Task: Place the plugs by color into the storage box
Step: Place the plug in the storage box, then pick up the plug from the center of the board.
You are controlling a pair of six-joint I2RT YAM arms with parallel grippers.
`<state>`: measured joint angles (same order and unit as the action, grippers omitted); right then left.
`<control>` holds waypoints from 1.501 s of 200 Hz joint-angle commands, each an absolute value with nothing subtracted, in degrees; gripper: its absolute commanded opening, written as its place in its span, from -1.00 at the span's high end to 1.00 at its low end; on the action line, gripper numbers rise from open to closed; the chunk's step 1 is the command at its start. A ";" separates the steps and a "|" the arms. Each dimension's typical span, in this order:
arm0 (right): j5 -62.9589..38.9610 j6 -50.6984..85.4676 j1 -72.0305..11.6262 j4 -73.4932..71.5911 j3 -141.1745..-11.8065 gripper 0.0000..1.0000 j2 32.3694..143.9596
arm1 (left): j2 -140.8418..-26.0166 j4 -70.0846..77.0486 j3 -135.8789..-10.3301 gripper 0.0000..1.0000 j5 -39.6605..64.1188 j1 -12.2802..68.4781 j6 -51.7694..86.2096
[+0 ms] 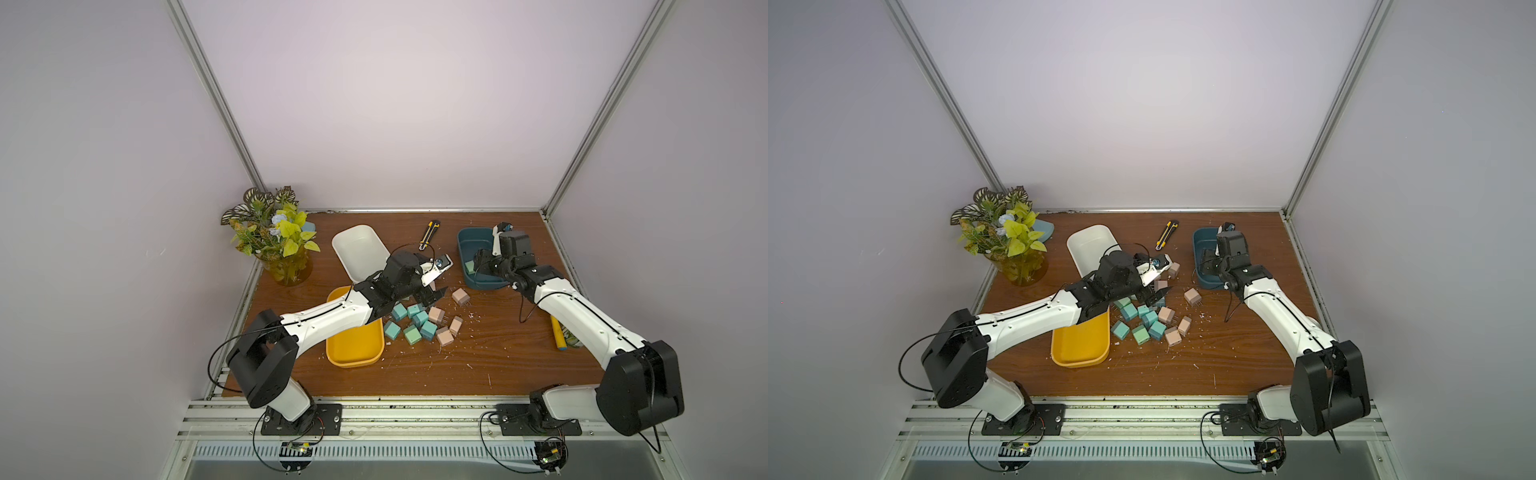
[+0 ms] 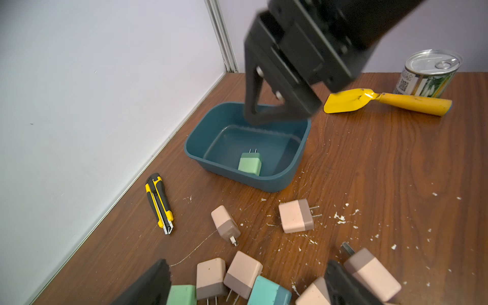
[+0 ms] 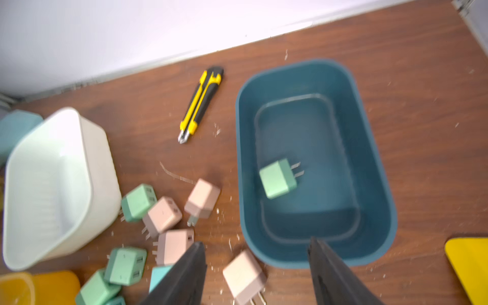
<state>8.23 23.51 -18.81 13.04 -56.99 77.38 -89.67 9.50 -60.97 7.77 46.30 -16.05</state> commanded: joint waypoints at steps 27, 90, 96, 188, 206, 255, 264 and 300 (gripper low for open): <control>6.15 27.42 -20.62 7.49 -51.17 -0.32 72.08 | -90.67 5.33 -64.24 -0.84 10.24 46.91 -12.47; 5.48 27.82 -23.20 7.08 -49.85 -0.19 70.25 | -90.60 4.45 -64.95 -0.81 13.49 47.43 -10.54; 5.29 27.77 -23.28 7.48 -49.71 -0.18 70.23 | -90.53 4.23 -64.95 -0.81 13.46 47.54 -10.78; 4.37 29.75 -24.82 13.30 -44.07 -0.03 62.32 | -88.07 0.72 -60.40 -0.71 15.25 47.65 -6.70; 3.65 31.03 -24.97 13.95 -42.23 0.02 59.36 | -86.93 0.33 -58.27 -0.64 15.78 47.83 -4.19; 1.84 33.57 -25.40 17.68 -36.68 0.08 51.09 | -81.13 3.69 -49.04 -0.45 18.22 48.43 1.42; 1.71 33.64 -25.40 18.70 -36.14 0.10 50.01 | -80.55 3.58 -47.95 -0.44 18.02 48.43 1.45; -1.31 34.00 -25.49 22.73 -35.08 0.10 47.81 | -80.45 2.55 -45.99 -0.41 17.36 48.78 2.34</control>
<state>1.45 32.73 -25.06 19.64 -35.29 49.47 -80.75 2.63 -46.78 16.91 47.86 0.47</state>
